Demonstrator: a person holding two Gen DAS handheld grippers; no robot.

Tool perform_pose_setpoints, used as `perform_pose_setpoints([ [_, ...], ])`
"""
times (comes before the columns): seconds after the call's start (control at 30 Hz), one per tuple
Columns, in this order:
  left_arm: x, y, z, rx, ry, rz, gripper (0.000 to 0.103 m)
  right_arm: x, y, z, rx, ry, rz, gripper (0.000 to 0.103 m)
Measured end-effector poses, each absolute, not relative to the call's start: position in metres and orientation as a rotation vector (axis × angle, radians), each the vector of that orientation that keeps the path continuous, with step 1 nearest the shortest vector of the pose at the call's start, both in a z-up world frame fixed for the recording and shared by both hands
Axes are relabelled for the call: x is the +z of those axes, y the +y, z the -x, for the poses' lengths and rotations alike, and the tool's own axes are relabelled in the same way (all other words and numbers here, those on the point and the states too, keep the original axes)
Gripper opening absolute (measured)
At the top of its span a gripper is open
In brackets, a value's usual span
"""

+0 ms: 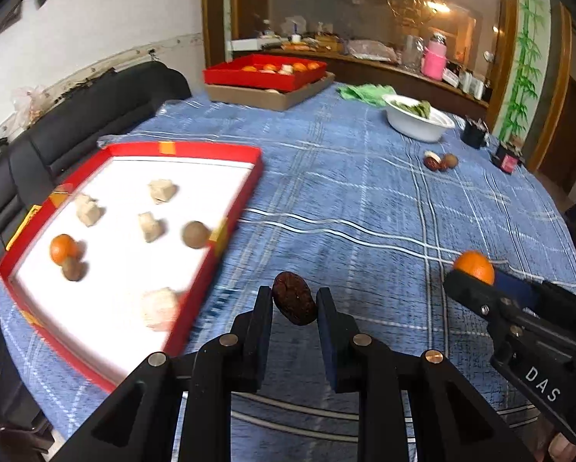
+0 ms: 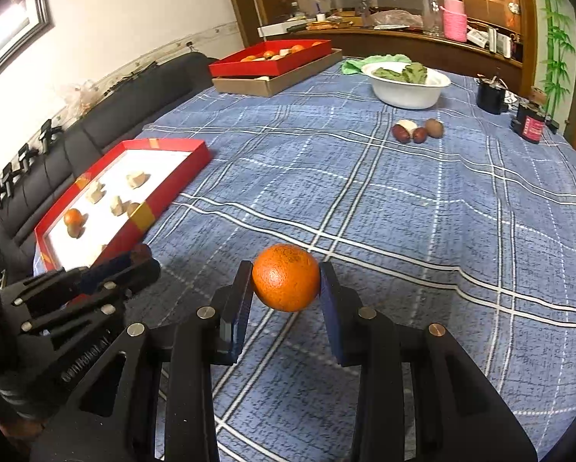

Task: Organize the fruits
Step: 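Carry the orange and the red date over the tray, then lower the orange and date into the tray and open both tools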

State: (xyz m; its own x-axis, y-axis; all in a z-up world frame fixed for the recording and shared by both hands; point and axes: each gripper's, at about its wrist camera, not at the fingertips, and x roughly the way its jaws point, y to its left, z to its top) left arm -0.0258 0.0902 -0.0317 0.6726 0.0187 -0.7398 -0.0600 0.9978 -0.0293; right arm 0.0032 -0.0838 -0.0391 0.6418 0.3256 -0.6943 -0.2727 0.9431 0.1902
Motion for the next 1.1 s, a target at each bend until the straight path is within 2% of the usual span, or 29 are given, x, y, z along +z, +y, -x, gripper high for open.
perform_pose_setpoints([
  [0.6,-0.015,0.181,0.026,0.235,0.793,0.125,0.022,-0.017,-0.018,0.002,0.492,0.755,0.011,0.033],
  [1.1,-0.019,0.248,0.000,0.352,0.810,0.176,0.022,-0.004,0.073,-0.029,0.614,0.728,0.101,0.033],
])
